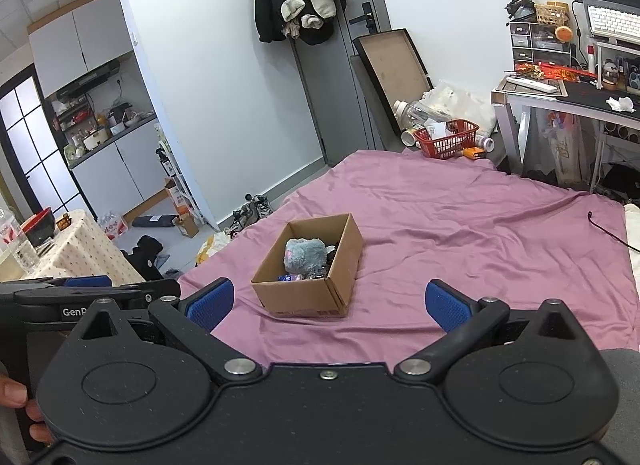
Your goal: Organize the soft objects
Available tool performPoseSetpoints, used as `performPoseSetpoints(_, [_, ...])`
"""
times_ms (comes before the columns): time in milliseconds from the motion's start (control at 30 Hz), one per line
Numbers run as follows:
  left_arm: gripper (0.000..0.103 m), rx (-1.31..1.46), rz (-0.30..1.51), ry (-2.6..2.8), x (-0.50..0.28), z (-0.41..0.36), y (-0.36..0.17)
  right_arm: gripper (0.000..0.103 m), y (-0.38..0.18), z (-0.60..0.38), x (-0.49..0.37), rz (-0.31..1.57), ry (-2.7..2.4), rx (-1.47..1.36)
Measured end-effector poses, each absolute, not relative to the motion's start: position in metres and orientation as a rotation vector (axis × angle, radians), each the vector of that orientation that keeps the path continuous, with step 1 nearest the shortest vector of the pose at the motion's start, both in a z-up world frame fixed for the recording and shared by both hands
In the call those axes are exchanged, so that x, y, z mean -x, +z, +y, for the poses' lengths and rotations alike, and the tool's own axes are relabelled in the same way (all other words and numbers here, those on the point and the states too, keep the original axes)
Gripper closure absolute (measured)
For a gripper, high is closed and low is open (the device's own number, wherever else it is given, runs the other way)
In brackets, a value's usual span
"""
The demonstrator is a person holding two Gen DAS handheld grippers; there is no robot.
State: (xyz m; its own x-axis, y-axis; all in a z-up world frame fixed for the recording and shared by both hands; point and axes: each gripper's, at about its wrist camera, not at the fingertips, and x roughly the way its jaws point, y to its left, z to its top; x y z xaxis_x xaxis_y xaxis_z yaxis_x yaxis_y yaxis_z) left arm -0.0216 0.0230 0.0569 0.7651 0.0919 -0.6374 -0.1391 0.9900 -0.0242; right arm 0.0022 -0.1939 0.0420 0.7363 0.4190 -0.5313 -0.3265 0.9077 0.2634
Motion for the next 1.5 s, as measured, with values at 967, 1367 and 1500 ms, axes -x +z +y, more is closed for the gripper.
performPoseSetpoints(967, [0.0, 0.046, 0.696, 0.111, 0.022, 0.0169, 0.0543, 0.0, 0.0415, -0.1896, -0.0024, 0.623, 0.345, -0.109])
performPoseSetpoints(1367, [0.0, 0.049, 0.686, 0.112, 0.0229, 0.0186, 0.0565, 0.0, 0.0401, -0.1905, -0.0011, 0.623, 0.333, -0.11])
performPoseSetpoints(1500, [0.0, 0.051, 0.687, 0.112, 0.0231, 0.0185, 0.0565, 0.0, 0.0404, -0.1917, -0.0014, 0.622, 0.332, -0.107])
